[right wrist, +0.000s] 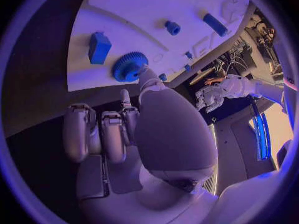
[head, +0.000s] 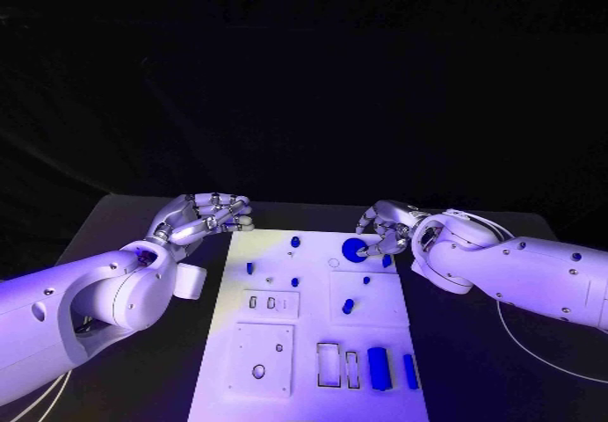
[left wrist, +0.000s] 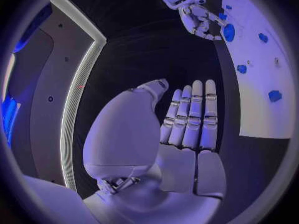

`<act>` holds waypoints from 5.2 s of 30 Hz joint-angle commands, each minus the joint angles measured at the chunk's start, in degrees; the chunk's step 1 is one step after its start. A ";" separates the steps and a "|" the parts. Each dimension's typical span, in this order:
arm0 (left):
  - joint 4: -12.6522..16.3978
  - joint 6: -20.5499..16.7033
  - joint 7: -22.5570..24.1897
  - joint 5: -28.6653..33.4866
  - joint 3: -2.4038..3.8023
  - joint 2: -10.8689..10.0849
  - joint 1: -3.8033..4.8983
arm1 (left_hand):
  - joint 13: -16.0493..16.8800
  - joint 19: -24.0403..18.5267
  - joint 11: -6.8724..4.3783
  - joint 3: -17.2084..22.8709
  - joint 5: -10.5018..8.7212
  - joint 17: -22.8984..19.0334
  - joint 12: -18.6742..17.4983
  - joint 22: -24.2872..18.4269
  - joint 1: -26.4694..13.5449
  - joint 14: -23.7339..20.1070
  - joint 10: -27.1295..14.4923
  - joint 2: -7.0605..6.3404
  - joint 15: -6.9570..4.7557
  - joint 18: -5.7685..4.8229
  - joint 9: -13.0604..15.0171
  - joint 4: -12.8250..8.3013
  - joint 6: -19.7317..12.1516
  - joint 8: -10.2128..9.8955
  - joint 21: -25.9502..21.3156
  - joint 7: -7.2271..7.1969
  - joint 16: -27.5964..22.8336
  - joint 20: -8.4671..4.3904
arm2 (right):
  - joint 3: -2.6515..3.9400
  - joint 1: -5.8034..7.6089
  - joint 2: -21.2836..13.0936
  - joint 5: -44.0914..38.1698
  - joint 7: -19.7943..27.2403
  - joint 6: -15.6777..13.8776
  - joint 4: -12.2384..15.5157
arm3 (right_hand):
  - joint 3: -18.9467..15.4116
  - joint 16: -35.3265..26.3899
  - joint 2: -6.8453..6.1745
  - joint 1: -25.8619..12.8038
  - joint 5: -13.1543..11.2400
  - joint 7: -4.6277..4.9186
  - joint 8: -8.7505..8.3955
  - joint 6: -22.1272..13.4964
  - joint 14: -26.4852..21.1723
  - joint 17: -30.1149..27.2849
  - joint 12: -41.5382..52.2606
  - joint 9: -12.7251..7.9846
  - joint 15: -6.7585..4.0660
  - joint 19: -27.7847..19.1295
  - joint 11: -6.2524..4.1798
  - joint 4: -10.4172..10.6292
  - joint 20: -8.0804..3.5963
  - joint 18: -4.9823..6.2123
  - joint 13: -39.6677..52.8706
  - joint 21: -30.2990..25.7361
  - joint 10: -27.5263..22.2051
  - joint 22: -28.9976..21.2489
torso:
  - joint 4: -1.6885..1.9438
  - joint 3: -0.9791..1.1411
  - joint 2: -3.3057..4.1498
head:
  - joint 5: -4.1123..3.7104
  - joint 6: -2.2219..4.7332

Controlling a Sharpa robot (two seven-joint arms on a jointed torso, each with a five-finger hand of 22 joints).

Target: Assemble the parts on the task board

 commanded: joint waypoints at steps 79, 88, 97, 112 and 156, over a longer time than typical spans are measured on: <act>-0.50 2.02 -0.28 0.21 0.04 0.64 0.05 | 0.03 -0.27 0.44 0.54 -0.37 0.36 -0.79 -0.22 -0.39 -0.35 -0.12 -0.56 0.10 0.22 -0.13 -0.13 -0.41 -0.53 -0.31 0.65 -0.24 0.30 | -0.01 -1.17 10.06 -20.12 -8.29 -8.49 6.56 | 15.54 0.86 0.30 -0.31 0.96 -1.71 1.88 6.41 5.78 13.46 5.67 -0.13 -0.77 2.68 -1.50 -0.20 -0.89 -1.84 13.08 2.95 4.83 7.68 | 0.17 -0.18 -0.03 | 0.63 -1.07; -0.58 2.09 -0.29 0.21 0.04 0.80 0.05 | 0.03 -0.27 0.44 0.54 -0.37 0.36 -0.79 -0.22 -0.39 -0.35 -0.12 -0.56 0.10 0.22 -0.13 -0.13 -0.41 -0.53 -0.31 0.65 -0.24 0.30 | -0.06 -1.75 13.51 -20.85 -8.57 -8.19 3.35 | 15.64 0.87 0.22 -0.44 0.95 -1.71 1.83 6.41 5.79 13.50 5.64 -0.14 -0.78 2.65 -1.50 -0.19 -0.91 -1.83 13.06 2.92 4.82 7.65 | 0.23 -0.18 0.03 | 0.72 -1.22; -0.61 2.13 -0.32 0.21 0.04 0.85 0.05 | 0.03 -0.27 0.44 0.54 -0.37 0.36 -0.79 -0.22 -0.39 -0.35 -0.12 -0.56 0.10 0.22 -0.13 -0.13 -0.41 -0.53 -0.31 0.65 -0.24 0.30 | -0.17 -2.52 15.27 -20.46 -8.32 -7.11 1.20 | 15.78 0.86 0.10 -0.64 0.93 -1.70 1.74 6.38 5.78 13.48 5.63 -0.17 -0.78 2.64 -1.50 -0.19 -0.92 -1.83 13.05 2.90 4.81 7.64 | 0.03 -0.10 0.06 | 1.22 -1.57; -0.68 2.23 -0.38 0.21 0.04 0.92 0.05 | 0.03 -0.27 0.44 0.54 -0.37 0.36 -0.79 -0.22 -0.39 -0.35 -0.12 -0.56 0.10 0.22 -0.13 -0.13 -0.41 -0.53 -0.31 0.65 -0.24 0.30 | -0.44 -2.93 16.92 -19.13 -6.94 -7.13 -1.54 | 16.01 0.86 -0.08 -1.05 0.90 -1.65 1.57 6.29 5.78 13.46 5.58 -0.22 -0.77 2.63 -1.46 -0.17 -0.93 -1.83 13.01 2.88 4.78 7.64 | 0.03 -0.10 -0.06 | 1.33 -2.10; -0.77 2.27 -0.55 0.21 0.04 0.77 0.05 | 0.06 -0.27 0.43 0.70 -0.38 0.53 -0.99 -0.29 -0.47 -0.41 -0.02 -0.56 0.11 0.23 -0.13 -0.26 -0.41 -0.56 -0.35 0.63 -0.28 0.33 | -0.65 -3.07 16.79 -14.43 -5.83 -2.10 -2.78 | 8.20 0.86 1.78 -14.57 0.91 -0.01 -3.34 2.53 5.77 13.44 4.08 -0.76 0.69 2.28 0.12 0.24 0.46 -1.65 11.70 2.07 3.72 7.40 | 0.06 -0.10 -0.05 | 1.54 -2.33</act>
